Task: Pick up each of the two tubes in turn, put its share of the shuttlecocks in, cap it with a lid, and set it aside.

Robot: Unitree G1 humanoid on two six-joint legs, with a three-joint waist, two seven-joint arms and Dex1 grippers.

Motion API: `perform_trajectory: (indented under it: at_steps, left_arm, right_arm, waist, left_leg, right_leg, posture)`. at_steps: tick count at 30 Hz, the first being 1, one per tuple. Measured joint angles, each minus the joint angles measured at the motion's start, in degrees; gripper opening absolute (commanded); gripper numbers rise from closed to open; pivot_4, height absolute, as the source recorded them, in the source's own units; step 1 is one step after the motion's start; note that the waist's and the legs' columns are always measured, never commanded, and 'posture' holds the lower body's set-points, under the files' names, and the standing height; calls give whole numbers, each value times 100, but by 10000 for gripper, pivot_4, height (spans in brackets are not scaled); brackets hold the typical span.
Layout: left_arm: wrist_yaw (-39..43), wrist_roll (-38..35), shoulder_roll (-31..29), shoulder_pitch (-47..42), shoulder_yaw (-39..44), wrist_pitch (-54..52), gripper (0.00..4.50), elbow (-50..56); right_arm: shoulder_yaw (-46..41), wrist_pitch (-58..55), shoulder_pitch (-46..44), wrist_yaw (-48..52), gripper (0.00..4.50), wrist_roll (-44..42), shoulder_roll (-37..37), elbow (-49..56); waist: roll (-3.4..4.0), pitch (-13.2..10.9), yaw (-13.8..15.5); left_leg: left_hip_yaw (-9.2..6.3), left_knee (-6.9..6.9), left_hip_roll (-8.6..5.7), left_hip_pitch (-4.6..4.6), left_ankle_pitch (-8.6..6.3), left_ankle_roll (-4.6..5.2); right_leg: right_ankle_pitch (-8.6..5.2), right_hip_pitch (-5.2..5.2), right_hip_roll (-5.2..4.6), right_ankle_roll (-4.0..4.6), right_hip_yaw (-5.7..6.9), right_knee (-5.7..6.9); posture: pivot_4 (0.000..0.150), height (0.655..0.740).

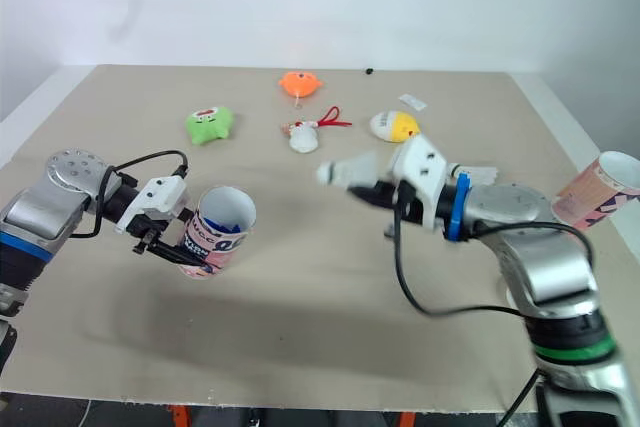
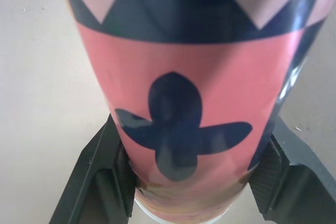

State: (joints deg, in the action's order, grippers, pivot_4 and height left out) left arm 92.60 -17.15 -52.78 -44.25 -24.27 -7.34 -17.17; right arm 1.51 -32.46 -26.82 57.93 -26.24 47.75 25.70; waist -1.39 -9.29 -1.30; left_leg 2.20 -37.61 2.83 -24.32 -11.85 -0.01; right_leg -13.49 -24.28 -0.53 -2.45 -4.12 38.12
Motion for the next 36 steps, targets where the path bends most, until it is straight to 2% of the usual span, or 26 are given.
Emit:
perform_trajectory:
  at_steps: [4, 11, 24, 26, 27, 30, 31, 32, 33, 36]
  left_arm:
    - [-1, 43, 9, -110, -84, 7, 23859, -93]
    - [1, 10, 42, -206, -183, 20, 23859, -149]
    - [-1, 154, 229, -84, 62, -41, 23859, -100]
    - [0, 182, 252, -46, 116, -56, 23859, -62]
    - [0, 197, 264, -29, 143, -61, 23859, -41]
    - [0, 263, 302, -4, 177, -59, 23859, 42]
    - [0, 269, 307, -2, 180, -59, 23859, 46]
    - [0, 290, 327, 19, 223, -70, 23859, 57]
    - [0, 297, 344, 46, 260, -89, 23859, 56]
    - [-1, 307, 367, 56, 287, -133, 23859, 58]
  right_arm:
    - [599, 44, -591, 444, 584, 93, 102, 181]
    - [1596, 376, -1964, 753, 584, 701, -447, -276]
    - [2353, 1216, -2775, 1175, 584, 1632, -1183, -1189]
    - [2403, 1246, -2797, 1228, 7770, 1731, -1218, -1307]
    - [2452, 1247, -2809, 1257, 9034, 1764, -1243, -1359]
    - [2449, 1232, -2876, 1360, 21951, 1762, -1278, -1355]
    - [2441, 1228, -2881, 1375, 25010, 1752, -1274, -1349]
    - [2391, 1123, -2878, 1500, 30745, 1635, -1220, -1275]
    - [2346, 990, -2843, 1635, 33546, 1468, -1143, -1134]
    - [2209, 756, -2777, 1778, 33546, 1179, -1041, -955]
  waist:
    - [5, -4, -9]
    - [5, -5, 0]
    - [5, -4, 35]
    - [5, -4, 35]
    - [5, -4, 35]
    - [7, -3, 35]
    - [8, -3, 35]
    - [8, -3, 35]
    - [8, -3, 36]
    - [8, -3, 38]
  left_leg:
    - [8, -3, 2, 6, 14, 10]
    - [17, -1, 6, -5, 19, 14]
    - [13, -4, 1, -4, 19, 14]
    - [15, -4, -5, -5, 19, 14]
    - [16, -4, -5, -5, 19, 14]
    - [14, -4, -6, -5, 19, 14]
    - [14, -4, -6, -5, 19, 14]
    - [14, -4, -7, -4, 19, 14]
    - [14, -4, -7, -5, 19, 14]
    - [12, -4, -9, -5, 19, 14]
  right_leg:
    - [10, -4, 0, 30, -6, 2]
    - [5, -17, 2, 32, -9, 4]
    - [3, -12, -3, 30, -3, 10]
    - [2, -12, -11, 25, -4, 9]
    - [1, -12, -12, 25, -5, 9]
    - [1, -11, -12, 25, -4, 10]
    - [2, -10, -12, 25, -4, 10]
    - [2, -10, -13, 24, -4, 10]
    - [2, -10, -14, 24, -4, 9]
    - [2, -9, -17, 23, -3, 9]
  posture:
    - [1500, 7400]
    - [1500, 7400]
    - [1500, 7400]
    - [1500, 7400]
    - [1500, 7400]
    - [1500, 7400]
    - [1500, 7400]
    - [1500, 7400]
    - [1500, 7400]
    - [1500, 7400]
